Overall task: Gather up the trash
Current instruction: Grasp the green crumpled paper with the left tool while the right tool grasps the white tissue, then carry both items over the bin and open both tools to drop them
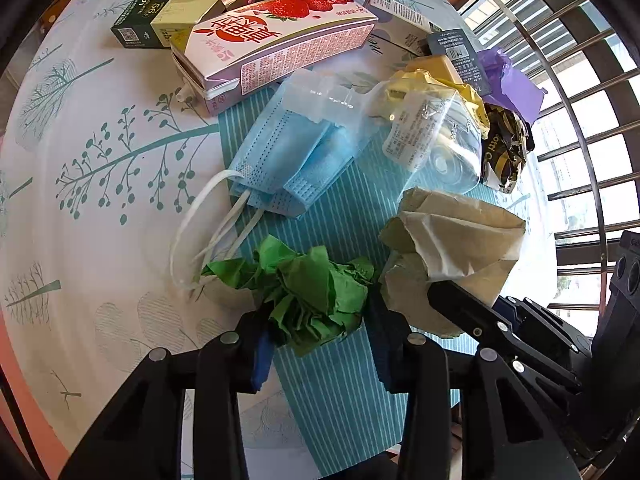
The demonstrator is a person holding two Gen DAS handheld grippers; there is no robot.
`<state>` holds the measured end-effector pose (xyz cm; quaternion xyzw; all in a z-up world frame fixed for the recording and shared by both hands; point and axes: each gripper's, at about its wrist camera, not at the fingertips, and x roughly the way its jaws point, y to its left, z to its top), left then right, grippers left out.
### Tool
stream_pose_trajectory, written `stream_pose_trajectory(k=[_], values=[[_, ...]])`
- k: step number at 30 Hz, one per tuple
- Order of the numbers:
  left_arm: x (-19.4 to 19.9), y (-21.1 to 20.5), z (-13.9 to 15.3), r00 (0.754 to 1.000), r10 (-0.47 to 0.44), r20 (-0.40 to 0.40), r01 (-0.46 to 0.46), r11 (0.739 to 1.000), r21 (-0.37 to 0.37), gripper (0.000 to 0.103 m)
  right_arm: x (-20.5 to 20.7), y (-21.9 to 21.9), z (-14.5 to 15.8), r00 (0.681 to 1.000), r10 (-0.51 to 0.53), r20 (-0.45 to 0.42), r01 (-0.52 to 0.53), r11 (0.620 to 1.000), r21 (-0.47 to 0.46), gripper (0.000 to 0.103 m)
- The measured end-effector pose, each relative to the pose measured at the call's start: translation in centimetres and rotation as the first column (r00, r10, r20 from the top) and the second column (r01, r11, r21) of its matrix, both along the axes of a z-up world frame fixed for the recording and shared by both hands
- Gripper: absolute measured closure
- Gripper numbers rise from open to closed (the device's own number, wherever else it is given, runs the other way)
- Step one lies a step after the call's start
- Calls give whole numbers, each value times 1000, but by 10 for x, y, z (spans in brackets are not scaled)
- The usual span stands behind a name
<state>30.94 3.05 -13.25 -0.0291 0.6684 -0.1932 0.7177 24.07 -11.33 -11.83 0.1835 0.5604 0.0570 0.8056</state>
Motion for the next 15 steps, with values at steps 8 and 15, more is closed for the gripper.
stream_pose_trajectory(k=[8, 15], values=[[-22, 14, 14, 999, 23, 46, -24, 1000, 4, 66, -19, -7, 22, 1000, 12, 7, -11, 1000, -19, 90], [-49, 39, 47, 985, 135, 105, -134, 991, -19, 66, -49, -17, 51, 994, 84, 70, -82, 996, -31, 91]])
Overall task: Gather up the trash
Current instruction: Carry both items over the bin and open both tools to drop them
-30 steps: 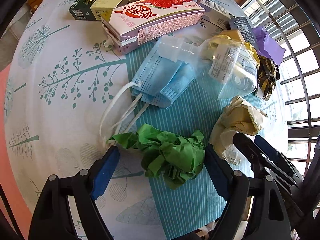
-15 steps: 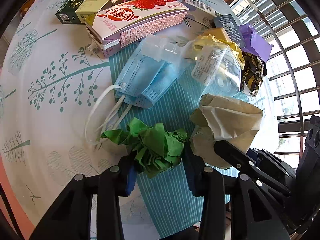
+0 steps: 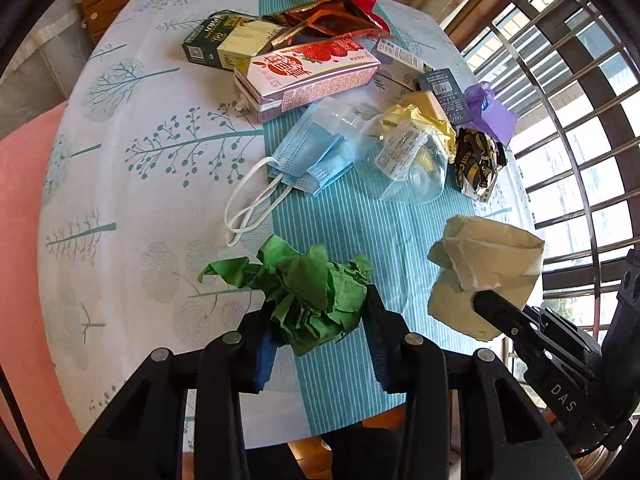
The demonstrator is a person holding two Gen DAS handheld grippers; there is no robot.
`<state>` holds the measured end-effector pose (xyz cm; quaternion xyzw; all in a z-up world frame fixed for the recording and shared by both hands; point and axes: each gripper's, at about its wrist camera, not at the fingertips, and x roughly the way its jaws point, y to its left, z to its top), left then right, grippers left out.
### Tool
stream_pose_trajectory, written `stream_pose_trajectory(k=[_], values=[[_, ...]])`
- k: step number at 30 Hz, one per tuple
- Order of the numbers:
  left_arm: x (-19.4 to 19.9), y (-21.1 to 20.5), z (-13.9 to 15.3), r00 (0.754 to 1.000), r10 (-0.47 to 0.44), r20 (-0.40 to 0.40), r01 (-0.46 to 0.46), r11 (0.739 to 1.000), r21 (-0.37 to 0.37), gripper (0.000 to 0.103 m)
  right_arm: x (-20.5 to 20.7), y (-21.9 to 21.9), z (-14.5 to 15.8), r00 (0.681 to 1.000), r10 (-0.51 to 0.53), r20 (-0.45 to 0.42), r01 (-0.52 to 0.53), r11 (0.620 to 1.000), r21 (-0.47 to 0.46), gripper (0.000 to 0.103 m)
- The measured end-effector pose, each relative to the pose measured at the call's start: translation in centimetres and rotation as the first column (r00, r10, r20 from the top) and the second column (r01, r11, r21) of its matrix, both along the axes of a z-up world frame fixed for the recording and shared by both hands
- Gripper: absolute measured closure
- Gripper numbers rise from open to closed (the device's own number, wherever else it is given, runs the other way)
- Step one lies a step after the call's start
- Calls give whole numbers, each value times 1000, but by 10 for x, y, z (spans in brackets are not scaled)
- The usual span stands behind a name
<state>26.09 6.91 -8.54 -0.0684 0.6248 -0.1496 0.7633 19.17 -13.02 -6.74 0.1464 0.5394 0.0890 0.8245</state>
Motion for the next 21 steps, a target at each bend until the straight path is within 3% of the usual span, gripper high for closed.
stream_pose_trajectory(k=[6, 13, 18, 21], values=[[-43, 10, 32, 986, 136, 92, -136, 991, -8, 66, -29, -17, 25, 992, 115, 50, -114, 993, -36, 91], [-130, -9, 62, 937, 270, 223, -275, 961, -10, 65, -83, -54, 49, 972, 206, 113, -201, 978, -58, 91], [-194, -31, 72, 904, 318, 286, -337, 941, 18, 65, -129, -70, 44, 963, 258, 79, -258, 966, -15, 91], [-231, -44, 72, 908, 307, 285, -337, 940, 61, 65, -151, -72, 31, 956, 292, 29, -292, 956, 2, 90]])
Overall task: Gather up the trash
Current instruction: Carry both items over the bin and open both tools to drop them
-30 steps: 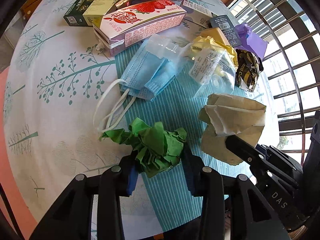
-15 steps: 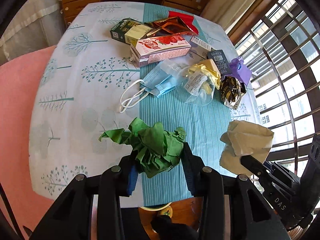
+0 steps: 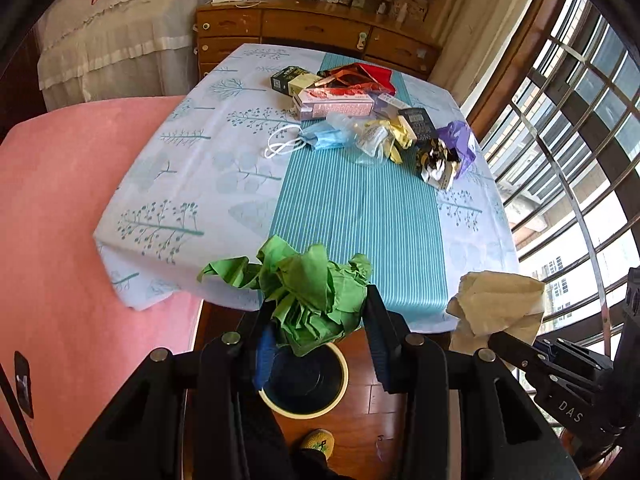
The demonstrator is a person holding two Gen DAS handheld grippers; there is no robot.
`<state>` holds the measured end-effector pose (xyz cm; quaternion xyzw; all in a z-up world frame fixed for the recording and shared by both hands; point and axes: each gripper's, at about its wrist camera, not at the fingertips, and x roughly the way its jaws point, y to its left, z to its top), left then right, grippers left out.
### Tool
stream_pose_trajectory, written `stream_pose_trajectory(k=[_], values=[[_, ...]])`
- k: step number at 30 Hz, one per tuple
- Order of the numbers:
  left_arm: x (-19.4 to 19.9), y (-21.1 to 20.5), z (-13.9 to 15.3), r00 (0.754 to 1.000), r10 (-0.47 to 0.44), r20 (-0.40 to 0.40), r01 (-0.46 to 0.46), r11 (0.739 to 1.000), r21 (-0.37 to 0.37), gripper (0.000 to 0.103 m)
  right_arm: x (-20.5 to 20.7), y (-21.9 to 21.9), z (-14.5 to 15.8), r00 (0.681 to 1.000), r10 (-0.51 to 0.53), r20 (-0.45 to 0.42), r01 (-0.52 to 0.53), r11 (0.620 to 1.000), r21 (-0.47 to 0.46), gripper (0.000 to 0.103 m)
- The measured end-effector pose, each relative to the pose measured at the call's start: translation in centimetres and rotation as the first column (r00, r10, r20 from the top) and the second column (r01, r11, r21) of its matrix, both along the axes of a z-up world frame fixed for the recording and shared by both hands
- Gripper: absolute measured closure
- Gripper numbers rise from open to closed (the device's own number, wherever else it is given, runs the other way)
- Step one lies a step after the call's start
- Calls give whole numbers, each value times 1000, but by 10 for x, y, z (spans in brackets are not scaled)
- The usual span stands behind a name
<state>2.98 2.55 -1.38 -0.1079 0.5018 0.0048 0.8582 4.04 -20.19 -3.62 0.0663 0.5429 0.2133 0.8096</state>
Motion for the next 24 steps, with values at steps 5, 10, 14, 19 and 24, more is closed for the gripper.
stream_pose_trajectory(k=[5, 10, 14, 19, 24], values=[[-33, -15, -14, 998, -25, -63, 28, 999, 44, 65, -29, -3, -18, 999, 10, -52, -8, 999, 34, 90], [-50, -28, -37, 991, -59, -117, 70, 993, 93, 65, -49, 1, -45, 993, 0, -118, 5, 999, 42, 90], [-59, -34, -66, 984, -88, -152, 104, 989, 103, 65, -58, 8, -82, 983, -20, -180, 22, 1000, 9, 90], [-56, -33, -126, 973, -110, -203, 129, 988, 84, 64, -59, 18, -148, 959, -99, -265, 88, 995, -55, 90], [-45, -27, -209, 959, -130, -251, 142, 989, 31, 64, -51, 31, -231, 934, -171, -315, 141, 983, -115, 89]])
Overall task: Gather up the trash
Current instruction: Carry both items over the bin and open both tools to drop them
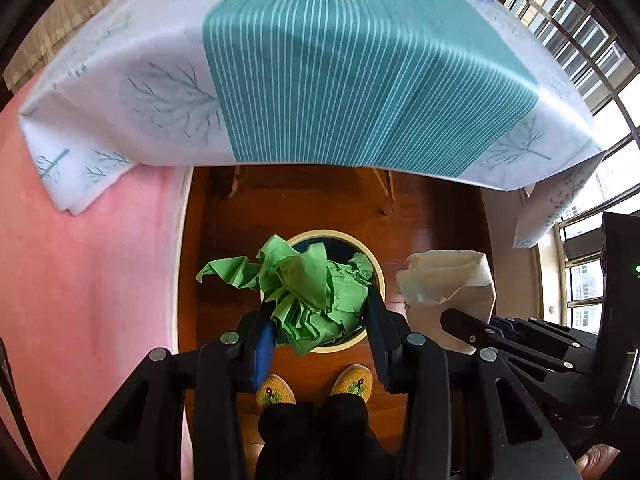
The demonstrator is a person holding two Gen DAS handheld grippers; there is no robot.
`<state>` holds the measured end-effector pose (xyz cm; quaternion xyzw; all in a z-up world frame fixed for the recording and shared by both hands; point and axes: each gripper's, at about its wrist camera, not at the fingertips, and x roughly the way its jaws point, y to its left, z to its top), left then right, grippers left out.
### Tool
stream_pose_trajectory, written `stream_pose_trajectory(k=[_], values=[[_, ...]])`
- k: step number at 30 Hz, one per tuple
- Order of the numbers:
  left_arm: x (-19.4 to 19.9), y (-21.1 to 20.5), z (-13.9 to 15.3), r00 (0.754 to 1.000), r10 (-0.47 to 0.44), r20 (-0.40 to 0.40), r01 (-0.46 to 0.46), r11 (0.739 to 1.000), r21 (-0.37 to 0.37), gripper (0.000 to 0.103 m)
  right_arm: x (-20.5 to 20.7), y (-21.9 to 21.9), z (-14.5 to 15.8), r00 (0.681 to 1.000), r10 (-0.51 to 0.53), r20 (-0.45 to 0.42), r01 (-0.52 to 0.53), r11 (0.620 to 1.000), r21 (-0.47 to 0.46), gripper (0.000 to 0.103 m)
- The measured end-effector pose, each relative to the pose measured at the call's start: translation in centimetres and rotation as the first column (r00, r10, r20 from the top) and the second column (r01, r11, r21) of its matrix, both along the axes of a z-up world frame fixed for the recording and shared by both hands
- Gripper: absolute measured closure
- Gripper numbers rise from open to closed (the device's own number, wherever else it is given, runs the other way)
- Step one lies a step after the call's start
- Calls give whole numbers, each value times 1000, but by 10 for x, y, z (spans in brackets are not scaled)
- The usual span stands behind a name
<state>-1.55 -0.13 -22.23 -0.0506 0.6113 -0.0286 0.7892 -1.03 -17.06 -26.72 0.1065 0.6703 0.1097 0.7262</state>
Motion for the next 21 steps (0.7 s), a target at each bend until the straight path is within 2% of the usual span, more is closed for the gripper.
stream_pose_trajectory(k=[5, 8, 10, 11, 12, 13, 14, 15, 17, 21], values=[[17, 6, -85, 1000, -16, -23, 16, 1000, 0, 63, 14, 12, -80, 999, -36, -21, 35, 998, -42, 86], [27, 8, -125, 1000, -21, -19, 21, 1000, 23, 60, 25, 18, -121, 999, -47, -17, 45, 996, -79, 83], [33, 11, -147, 999, -23, -23, 24, 1000, 15, 53, 31, 17, -144, 997, -69, -22, 66, 993, -98, 80], [36, 13, -156, 999, -25, -29, 25, 1000, 9, 42, 32, 16, -153, 996, -86, -25, 83, 991, -101, 74], [38, 15, -162, 1000, -19, -24, 20, 1000, 14, 27, 34, 13, -161, 994, -108, -26, 104, 989, -104, 68], [40, 18, -167, 1000, -10, -11, 10, 1000, 29, 18, 35, 11, -166, 991, -128, -29, 124, 987, -104, 63], [41, 20, -170, 1000, -4, 1, 4, 999, 46, 5, 35, 10, -170, 989, -144, -35, 140, 985, -100, 53], [40, 19, -174, 1000, 1, 8, -2, 998, 60, 1, 35, 11, -174, 987, -156, -40, 152, 984, -98, 44], [41, 21, -179, 1000, 10, 2, -10, 997, 74, 1, 36, 10, -178, 984, -171, -46, 166, 981, -97, 38], [42, 31, -176, 1000, 26, -12, -24, 996, 91, 1, 34, 13, -171, 985, -165, -55, 159, 982, -102, 37]])
